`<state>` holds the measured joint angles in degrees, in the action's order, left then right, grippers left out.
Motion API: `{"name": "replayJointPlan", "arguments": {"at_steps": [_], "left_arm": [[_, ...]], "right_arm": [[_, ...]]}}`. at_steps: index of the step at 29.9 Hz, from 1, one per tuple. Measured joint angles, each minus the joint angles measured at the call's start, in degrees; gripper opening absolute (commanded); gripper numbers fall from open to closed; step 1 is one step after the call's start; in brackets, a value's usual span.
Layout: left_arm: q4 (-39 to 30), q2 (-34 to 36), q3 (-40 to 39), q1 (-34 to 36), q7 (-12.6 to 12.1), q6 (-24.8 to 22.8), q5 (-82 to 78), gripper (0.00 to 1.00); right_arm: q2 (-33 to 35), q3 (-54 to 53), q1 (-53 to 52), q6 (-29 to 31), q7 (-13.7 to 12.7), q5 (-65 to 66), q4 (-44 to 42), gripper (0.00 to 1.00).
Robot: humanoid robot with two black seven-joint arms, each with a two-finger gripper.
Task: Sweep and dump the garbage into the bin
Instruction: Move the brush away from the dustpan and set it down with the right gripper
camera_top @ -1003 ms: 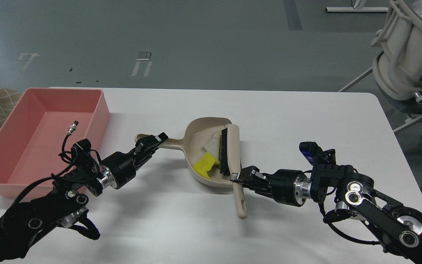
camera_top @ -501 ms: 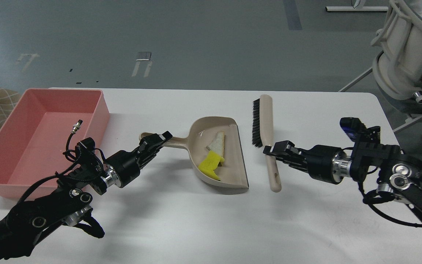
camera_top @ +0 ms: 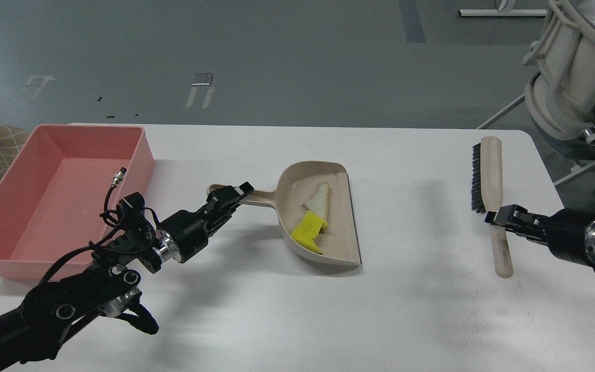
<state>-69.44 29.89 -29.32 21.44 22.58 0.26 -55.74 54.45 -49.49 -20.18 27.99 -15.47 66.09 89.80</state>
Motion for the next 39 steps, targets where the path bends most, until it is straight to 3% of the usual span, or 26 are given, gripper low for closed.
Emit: {"name": "replayJointPlan", "arguments": {"at_steps": [7, 39], "left_arm": [[0.0, 0.4, 0.0, 0.1, 0.0, 0.0, -0.1, 0.03], [0.0, 0.7, -0.2, 0.8, 0.2, 0.0, 0.0, 0.03]], "right_arm": [[0.8, 0.2, 2.9, 0.0, -1.4, 3.7, 0.7, 0.0], [2.7, 0.3, 6.9, 0.0, -1.6, 4.7, 3.8, 0.0]]}}
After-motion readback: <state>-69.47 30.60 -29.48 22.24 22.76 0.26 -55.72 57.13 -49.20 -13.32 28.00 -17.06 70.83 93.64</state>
